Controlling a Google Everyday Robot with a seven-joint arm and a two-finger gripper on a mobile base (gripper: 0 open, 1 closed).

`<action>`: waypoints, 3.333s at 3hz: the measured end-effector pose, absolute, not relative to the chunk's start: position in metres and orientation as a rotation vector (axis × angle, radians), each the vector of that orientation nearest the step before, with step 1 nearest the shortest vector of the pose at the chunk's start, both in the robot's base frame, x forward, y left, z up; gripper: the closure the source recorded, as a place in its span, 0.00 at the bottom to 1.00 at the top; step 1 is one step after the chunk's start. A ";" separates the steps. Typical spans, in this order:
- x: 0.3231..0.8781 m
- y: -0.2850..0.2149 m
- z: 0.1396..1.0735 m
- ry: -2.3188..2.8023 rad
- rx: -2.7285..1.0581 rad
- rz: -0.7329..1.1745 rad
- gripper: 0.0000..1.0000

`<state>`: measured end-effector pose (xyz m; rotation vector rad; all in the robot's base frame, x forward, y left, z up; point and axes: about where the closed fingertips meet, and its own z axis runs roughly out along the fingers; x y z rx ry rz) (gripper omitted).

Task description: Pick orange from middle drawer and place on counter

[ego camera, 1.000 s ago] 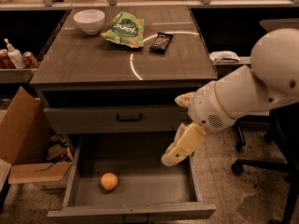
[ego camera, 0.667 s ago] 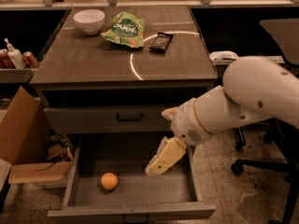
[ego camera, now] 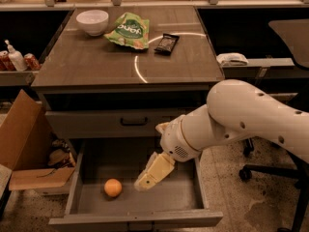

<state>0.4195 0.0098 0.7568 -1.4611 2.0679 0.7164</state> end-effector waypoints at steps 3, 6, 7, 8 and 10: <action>0.425 0.076 0.607 2.062 -1.473 0.719 0.00; 0.437 0.083 0.601 2.034 -1.465 0.667 0.00; 0.443 0.089 0.590 1.987 -1.477 0.662 0.00; 0.452 0.096 0.573 1.953 -1.483 0.686 0.00; 0.460 0.107 0.542 1.915 -1.486 0.777 0.00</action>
Offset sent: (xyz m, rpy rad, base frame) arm 0.0110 0.0594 -0.1628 -0.0034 0.0079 -0.0139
